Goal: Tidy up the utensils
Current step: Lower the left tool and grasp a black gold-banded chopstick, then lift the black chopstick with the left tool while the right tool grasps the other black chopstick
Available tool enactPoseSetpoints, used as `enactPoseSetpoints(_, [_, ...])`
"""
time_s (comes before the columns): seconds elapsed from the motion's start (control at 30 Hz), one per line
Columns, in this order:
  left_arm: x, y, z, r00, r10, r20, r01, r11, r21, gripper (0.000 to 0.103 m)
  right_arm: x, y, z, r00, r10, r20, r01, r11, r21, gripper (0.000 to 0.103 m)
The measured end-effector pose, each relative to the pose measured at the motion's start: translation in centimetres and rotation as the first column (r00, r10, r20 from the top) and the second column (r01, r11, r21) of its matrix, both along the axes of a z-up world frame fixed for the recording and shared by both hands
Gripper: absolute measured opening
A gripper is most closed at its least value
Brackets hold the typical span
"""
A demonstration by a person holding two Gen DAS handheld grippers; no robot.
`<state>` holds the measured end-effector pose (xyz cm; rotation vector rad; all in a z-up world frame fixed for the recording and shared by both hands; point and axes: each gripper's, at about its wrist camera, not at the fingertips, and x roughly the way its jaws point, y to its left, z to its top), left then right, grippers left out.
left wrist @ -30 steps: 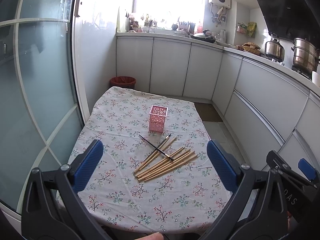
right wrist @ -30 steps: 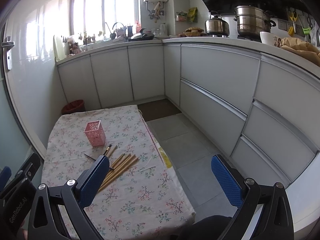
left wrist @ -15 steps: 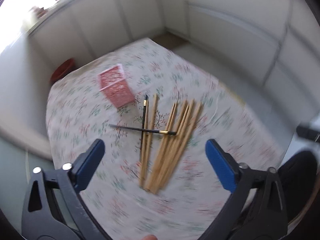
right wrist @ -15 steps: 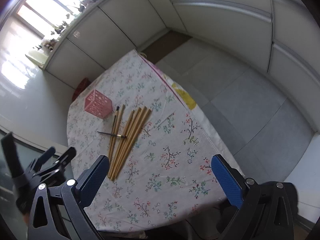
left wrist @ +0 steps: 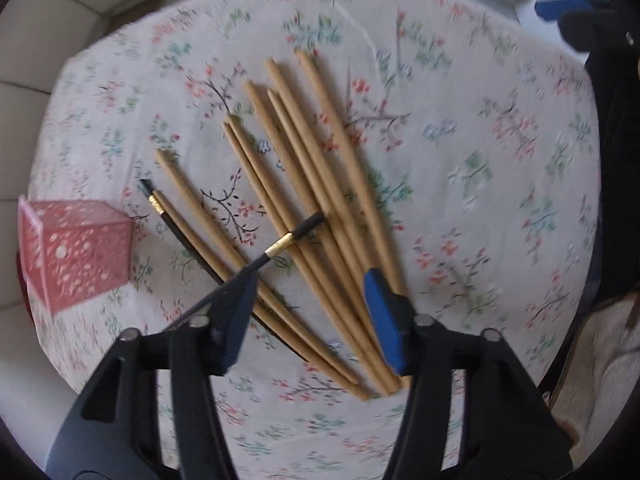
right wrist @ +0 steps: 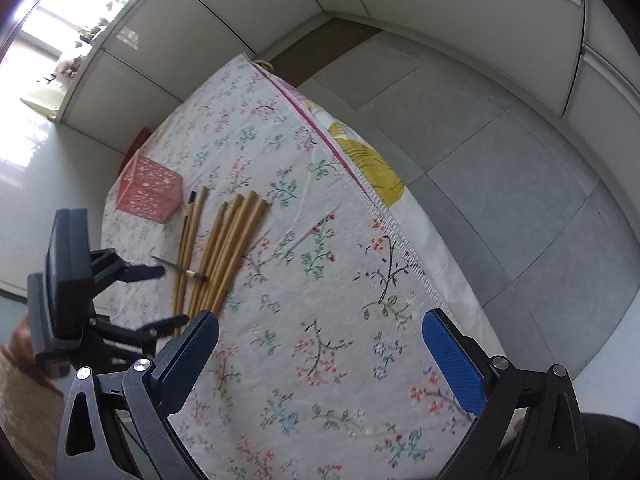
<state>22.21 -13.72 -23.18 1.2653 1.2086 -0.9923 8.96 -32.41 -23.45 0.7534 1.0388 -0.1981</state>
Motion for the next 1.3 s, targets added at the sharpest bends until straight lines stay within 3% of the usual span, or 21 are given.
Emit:
enactPoseSetpoints(0.2, [1.5, -1.2, -0.8, 0.996, -0.07, -0.049, 0.073, 0.996, 0.058, 0.039, 0.9, -1.0, -1.0, 1.0, -0.008, -0.026, 0.009, 1.0, 0.019, 0.103])
enactPoseSetpoints(0.37, [2.4, -4.0, -2.3, 0.993, -0.101, -0.065, 0.105, 0.993, 0.058, 0.038, 1.4, -1.2, -1.5, 0.999, -0.005, -0.037, 0.006, 1.0, 0.028, 0.103])
enactPoseSetpoints(0.47, [2.4, -5.0, -3.5, 0.99, -0.121, -0.071, 0.127, 0.988, 0.089, 0.032, 1.4, -1.2, -1.6, 0.999, -0.007, -0.046, 0.008, 1.0, 0.02, 0.103])
enactPoseSetpoints(0.63, [3.6, -4.7, -3.1, 0.996, 0.035, -0.078, -0.034, 0.999, 0.015, 0.02, 1.4, -1.4, -1.4, 0.999, -0.026, -0.046, 0.026, 1.0, -0.005, 0.103])
enactPoseSetpoints(0.7, [4.0, -3.8, -2.4, 0.989, 0.128, -0.072, -0.132, 0.99, -0.046, 0.012, 1.4, -1.3, -1.1, 0.999, -0.026, -0.041, 0.026, 1.0, -0.013, 0.103])
enactPoseSetpoints(0.77, [4.1, -2.9, -1.5, 0.967, 0.246, -0.062, -0.252, 0.958, -0.135, 0.008, 1.5, -1.1, -0.8, 0.999, -0.024, -0.035, 0.024, 1.0, -0.014, 0.103])
enactPoseSetpoints(0.83, [4.0, -1.4, -0.3, 0.916, 0.395, -0.075, -0.4, 0.881, -0.252, 0.008, 2.1, -0.8, -0.4, 1.0, -0.016, -0.025, 0.017, 1.0, 0.017, 0.103])
enactPoseSetpoints(0.9, [3.8, 0.3, 0.8, 0.844, 0.524, -0.109, -0.527, 0.777, -0.343, 0.008, 3.8, -0.4, 0.0, 1.0, 0.011, -0.004, -0.01, 0.995, 0.099, 0.103])
enactPoseSetpoints(0.93, [3.7, 1.4, 1.4, 0.794, 0.592, -0.137, -0.593, 0.706, -0.386, 0.008, 4.7, -0.3, 0.1, 1.0, 0.02, 0.009, -0.021, 0.99, 0.138, 0.103])
enactPoseSetpoints(0.97, [3.6, 2.2, 1.8, 0.765, 0.626, -0.154, -0.625, 0.662, -0.414, 0.008, 6.4, 0.1, 0.4, 0.999, 0.036, 0.029, -0.041, 0.981, 0.191, 0.103])
enactPoseSetpoints(1.0, [3.3, 3.7, 2.4, 0.711, 0.678, -0.184, -0.672, 0.58, -0.46, 0.008, 7.9, 0.6, 0.6, 0.997, 0.062, 0.034, -0.068, 0.976, 0.209, 0.102])
enactPoseSetpoints(1.07, [2.6, 7.2, 3.5, 0.645, 0.725, -0.239, -0.719, 0.471, -0.512, 0.008, 11.4, 2.2, 1.1, 0.99, 0.124, 0.072, -0.138, 0.958, 0.253, 0.099])
enactPoseSetpoints(1.1, [1.9, 8.6, 4.2, 0.612, 0.744, -0.268, -0.732, 0.405, -0.548, 0.008, 13.3, 3.2, 1.1, 0.984, 0.159, 0.085, -0.177, 0.943, 0.282, 0.096])
enactPoseSetpoints(1.17, [-0.1, 11.8, 6.0, 0.584, 0.755, -0.299, -0.729, 0.325, -0.603, 0.008, 16.4, 4.5, 0.7, 0.976, 0.184, 0.115, -0.214, 0.907, 0.363, 0.084])
enactPoseSetpoints(1.23, [-1.3, 14.8, 6.8, 0.567, 0.757, -0.324, -0.719, 0.264, -0.643, 0.008, 18.9, 5.7, -0.3, 0.972, 0.195, 0.132, -0.233, 0.871, 0.432, 0.078])
enactPoseSetpoints(1.3, [-2.4, 16.7, 8.1, 0.554, 0.76, -0.34, -0.708, 0.215, -0.673, 0.008, 20.6, 7.1, -0.6, 0.967, 0.22, 0.128, -0.254, 0.881, 0.399, 0.066])
